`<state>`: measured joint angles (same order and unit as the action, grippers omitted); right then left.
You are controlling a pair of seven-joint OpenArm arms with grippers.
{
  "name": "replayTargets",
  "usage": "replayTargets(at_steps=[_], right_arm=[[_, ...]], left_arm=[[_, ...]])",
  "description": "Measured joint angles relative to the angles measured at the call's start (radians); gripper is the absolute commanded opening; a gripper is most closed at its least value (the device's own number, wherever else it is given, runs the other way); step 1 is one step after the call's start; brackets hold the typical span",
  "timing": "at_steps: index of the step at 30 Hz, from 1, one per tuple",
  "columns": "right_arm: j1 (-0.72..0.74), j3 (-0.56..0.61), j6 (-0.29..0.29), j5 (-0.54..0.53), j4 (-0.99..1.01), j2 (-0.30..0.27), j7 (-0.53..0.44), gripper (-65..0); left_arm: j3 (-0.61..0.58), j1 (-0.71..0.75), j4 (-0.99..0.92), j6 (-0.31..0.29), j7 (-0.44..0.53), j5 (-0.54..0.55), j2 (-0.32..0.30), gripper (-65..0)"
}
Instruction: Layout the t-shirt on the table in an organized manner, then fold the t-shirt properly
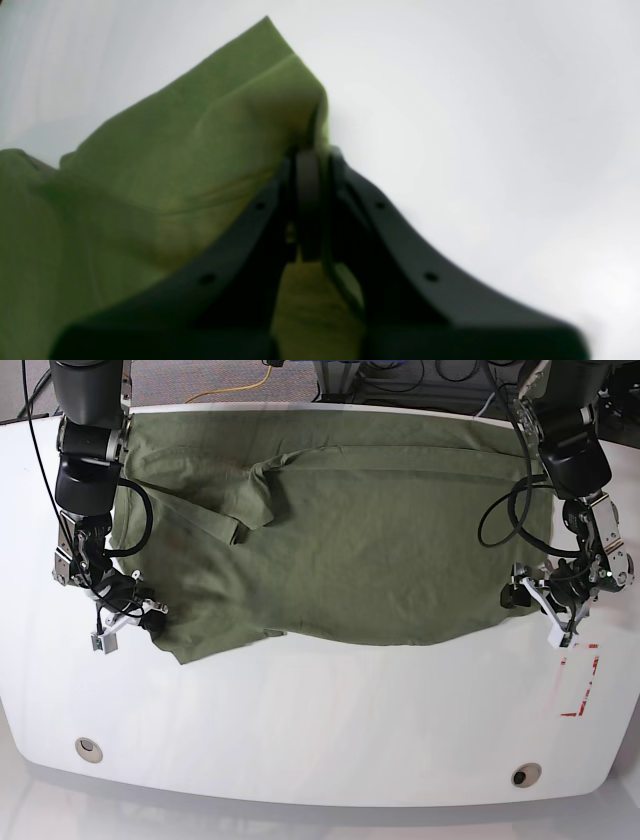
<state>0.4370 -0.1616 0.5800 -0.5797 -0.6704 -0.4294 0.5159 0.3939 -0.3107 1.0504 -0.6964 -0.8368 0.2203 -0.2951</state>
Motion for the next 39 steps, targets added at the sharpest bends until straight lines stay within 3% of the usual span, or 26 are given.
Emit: replayTargets(at_steps=[5, 9, 32, 35, 39], right_arm=[[0.0, 0.0, 0.0, 0.0, 0.0, 0.0, 0.0, -64.5], [0.0, 0.0, 0.0, 0.0, 0.0, 0.0, 0.0, -64.5], [0.0, 0.0, 0.001, 0.0, 0.0, 0.0, 0.0, -64.5], [0.0, 0.0, 0.001, 0.0, 0.0, 0.0, 0.0, -64.5], [0.0, 0.0, 0.001, 0.0, 0.0, 0.0, 0.001, -64.5]], left_arm=[[0.021, -0.002, 0.0, 0.001, 0.0, 0.0, -0.005, -13.9], [0.03, -0.002, 0.0, 0.045, 0.0, 0.0, -0.007, -13.9], [0.014, -0.014, -0.085, 0.064, 0.071, 0.023, 0.003, -14.3], [-0.002, -0.013, -0.084, 0.067, 0.072, 0.023, 0.001, -22.1], [-0.004, -0.013, -0.084, 0.067, 0.071, 0.024, 0.005, -46.7]])
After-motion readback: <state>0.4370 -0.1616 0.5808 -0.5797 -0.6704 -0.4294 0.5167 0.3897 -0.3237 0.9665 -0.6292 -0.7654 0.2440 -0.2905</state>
